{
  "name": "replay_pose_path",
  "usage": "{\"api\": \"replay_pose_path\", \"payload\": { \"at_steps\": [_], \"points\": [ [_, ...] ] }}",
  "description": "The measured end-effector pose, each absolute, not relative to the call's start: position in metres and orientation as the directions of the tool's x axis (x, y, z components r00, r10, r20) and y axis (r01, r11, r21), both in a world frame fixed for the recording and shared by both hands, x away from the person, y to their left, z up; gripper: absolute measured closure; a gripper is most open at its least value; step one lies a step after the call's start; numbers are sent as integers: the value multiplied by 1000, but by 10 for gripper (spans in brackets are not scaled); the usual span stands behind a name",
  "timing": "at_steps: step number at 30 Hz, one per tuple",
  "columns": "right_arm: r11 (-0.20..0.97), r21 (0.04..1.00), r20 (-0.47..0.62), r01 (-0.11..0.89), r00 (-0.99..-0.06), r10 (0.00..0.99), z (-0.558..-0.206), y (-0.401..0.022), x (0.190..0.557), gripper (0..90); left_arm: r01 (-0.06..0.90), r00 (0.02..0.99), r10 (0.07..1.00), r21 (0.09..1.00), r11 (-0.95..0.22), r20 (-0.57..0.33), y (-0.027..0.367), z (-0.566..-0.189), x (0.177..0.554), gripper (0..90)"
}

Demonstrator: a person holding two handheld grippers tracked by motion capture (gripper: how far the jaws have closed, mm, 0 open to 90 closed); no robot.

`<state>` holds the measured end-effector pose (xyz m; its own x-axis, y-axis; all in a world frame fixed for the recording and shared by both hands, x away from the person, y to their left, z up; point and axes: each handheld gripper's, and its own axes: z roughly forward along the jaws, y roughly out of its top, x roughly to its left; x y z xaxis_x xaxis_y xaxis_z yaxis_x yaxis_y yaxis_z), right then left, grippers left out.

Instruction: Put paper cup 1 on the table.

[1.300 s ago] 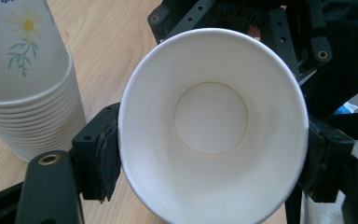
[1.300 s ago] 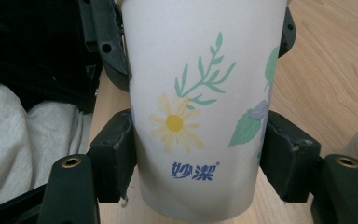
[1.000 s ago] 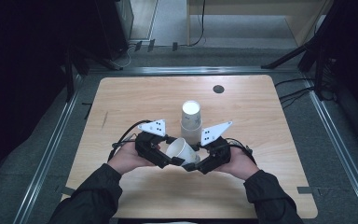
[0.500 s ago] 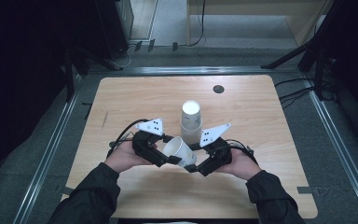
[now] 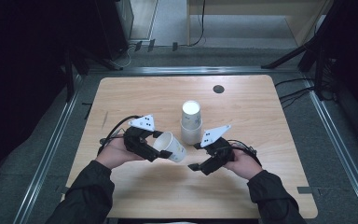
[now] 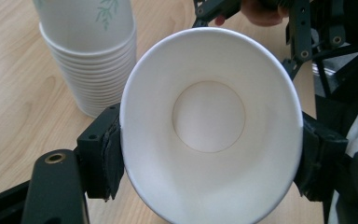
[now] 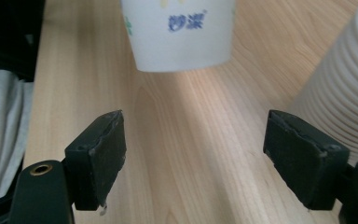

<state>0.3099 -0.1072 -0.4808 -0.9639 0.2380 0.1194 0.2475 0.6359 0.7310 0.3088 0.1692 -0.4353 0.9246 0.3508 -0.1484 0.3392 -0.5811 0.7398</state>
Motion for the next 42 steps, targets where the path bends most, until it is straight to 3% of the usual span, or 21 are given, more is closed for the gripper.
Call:
{"api": "replay_pose_path", "payload": {
  "at_steps": [12, 29, 42],
  "points": [
    [632, 701, 86, 331, -918, 386, -484, -119, 319, 214, 340, 922, 372, 688, -641, -109, 172, -440, 311, 244],
    [616, 723, 25, 314, -902, 430, -483, -130, 322, 214, 379, 904, 412, 657, -652, -113, 191, -442, 322, 244],
    [609, 718, 24, 338, -886, 463, -485, -138, 328, 214, 463, 847, 522, 617, -636, -97, 220, -446, 335, 244]
  ]
}}
